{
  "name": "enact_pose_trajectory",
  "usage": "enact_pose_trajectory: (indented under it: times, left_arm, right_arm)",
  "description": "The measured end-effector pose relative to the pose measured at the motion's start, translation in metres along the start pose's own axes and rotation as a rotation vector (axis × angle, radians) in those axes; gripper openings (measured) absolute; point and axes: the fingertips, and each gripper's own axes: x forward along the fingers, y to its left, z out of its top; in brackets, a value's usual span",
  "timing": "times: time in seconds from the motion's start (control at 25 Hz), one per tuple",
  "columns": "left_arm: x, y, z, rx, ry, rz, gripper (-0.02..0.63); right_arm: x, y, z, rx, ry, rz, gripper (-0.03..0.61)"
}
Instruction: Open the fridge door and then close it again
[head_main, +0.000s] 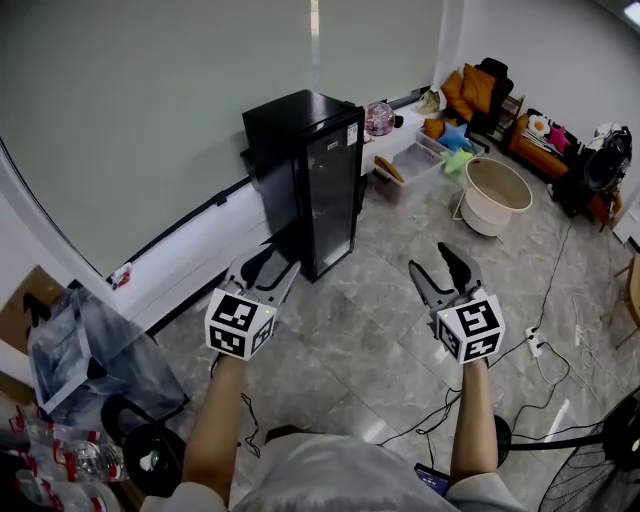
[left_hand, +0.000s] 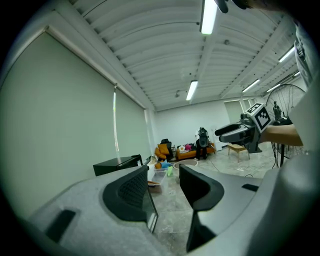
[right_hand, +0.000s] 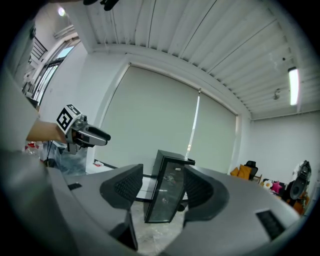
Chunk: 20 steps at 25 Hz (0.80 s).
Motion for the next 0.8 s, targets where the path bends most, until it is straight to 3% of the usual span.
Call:
enact_pose_trajectory:
  times: [0.44,0.8]
  left_arm:
    - [0.027,-0.012,-0.002,-0.013,0.013,0.031,0.172]
    - [0.103,0.015,-0.027,-0.060,0.020,0.019,0.172]
  right_arm:
    - [0.008,-0.031,-0.027,0.045,0.018,0.057,0.265]
    - [0.062,-0.078,-0.049,0.052,0.046,0.042,0.265]
